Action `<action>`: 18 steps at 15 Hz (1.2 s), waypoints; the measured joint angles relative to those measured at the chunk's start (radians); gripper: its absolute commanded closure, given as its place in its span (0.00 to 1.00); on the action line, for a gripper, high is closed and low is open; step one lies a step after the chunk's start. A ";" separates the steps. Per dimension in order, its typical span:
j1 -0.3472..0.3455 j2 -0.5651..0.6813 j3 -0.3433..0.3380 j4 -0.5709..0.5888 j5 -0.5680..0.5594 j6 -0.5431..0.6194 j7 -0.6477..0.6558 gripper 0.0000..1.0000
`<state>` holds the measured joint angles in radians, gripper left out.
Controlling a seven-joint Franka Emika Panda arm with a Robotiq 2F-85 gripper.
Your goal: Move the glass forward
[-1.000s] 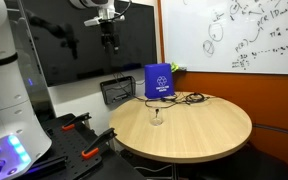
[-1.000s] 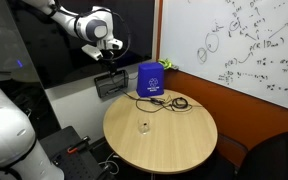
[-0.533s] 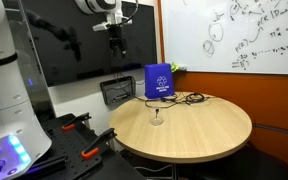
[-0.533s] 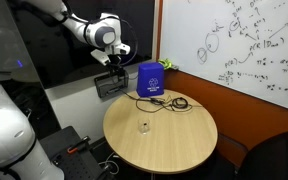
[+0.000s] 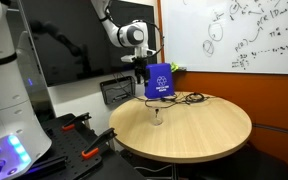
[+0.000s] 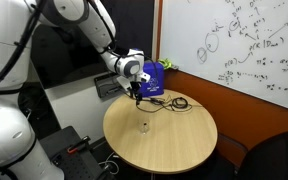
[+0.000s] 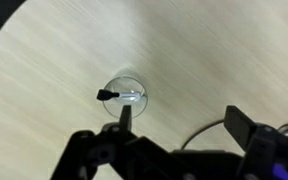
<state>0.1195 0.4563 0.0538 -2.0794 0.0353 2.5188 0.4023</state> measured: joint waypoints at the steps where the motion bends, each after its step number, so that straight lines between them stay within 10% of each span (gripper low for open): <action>1: -0.002 0.060 -0.003 0.043 0.021 0.000 -0.001 0.00; 13: 0.012 0.405 -0.055 0.335 0.158 -0.037 0.098 0.02; 18: -0.005 0.445 -0.055 0.373 0.186 -0.058 0.098 0.47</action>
<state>0.1142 0.9009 -0.0016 -1.7068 0.2216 2.4605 0.5001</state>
